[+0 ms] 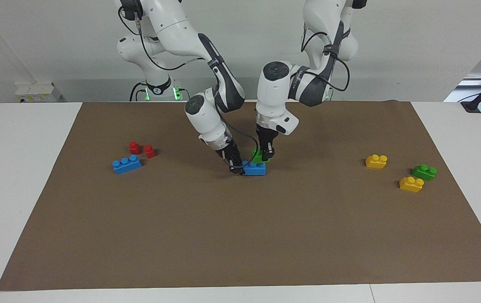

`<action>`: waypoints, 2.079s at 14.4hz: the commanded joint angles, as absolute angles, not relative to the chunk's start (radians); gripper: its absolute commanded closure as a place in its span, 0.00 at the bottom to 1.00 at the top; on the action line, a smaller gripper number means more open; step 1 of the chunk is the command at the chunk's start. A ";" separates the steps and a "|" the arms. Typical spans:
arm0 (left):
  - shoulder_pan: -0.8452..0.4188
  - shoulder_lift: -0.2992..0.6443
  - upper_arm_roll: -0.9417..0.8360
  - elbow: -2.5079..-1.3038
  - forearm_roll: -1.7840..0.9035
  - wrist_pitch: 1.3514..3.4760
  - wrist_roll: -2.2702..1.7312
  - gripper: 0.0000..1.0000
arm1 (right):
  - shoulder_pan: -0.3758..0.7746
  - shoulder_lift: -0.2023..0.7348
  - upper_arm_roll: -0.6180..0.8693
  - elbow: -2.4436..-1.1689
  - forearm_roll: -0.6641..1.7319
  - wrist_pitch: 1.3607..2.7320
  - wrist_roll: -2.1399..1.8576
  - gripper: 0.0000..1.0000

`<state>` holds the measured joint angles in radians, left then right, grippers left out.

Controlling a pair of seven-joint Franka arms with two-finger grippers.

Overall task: Remove green block with left arm and hold with right
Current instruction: 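Pull the green brick with the left gripper while the right gripper pulls blue, then lower the green brick with the left gripper while the right gripper lowers blue, then release the green brick with the left gripper while the right gripper releases blue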

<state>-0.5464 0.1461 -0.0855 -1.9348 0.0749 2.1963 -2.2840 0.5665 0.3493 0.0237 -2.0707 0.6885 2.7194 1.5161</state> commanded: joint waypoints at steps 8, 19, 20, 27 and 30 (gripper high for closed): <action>-0.250 0.095 -0.084 -1.954 -0.035 2.157 -1.719 1.00 | 0.051 0.221 0.014 -1.919 0.629 2.179 1.015 1.00; 0.012 0.155 -0.083 -1.976 -0.037 2.219 -1.148 1.00 | -0.170 0.353 0.017 -1.947 0.584 2.134 0.828 1.00; 0.032 0.169 -0.083 -1.979 -0.037 2.241 -1.116 1.00 | -0.172 0.362 0.017 -1.947 0.586 2.138 0.828 1.00; 0.078 0.282 -0.080 -1.974 -0.035 2.358 -0.993 1.00 | -0.172 0.368 0.015 -1.941 0.577 2.155 0.838 0.20; 0.095 0.308 -0.078 -1.968 -0.028 2.381 -0.934 1.00 | -0.173 0.354 0.012 -1.928 0.577 2.141 0.842 0.08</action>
<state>0.0763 0.2962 -0.0739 -1.9680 -0.0214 2.3518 -0.9888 -0.1591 0.3701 0.0040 -1.9340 0.5896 2.1440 0.8498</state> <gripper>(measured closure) 0.656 0.264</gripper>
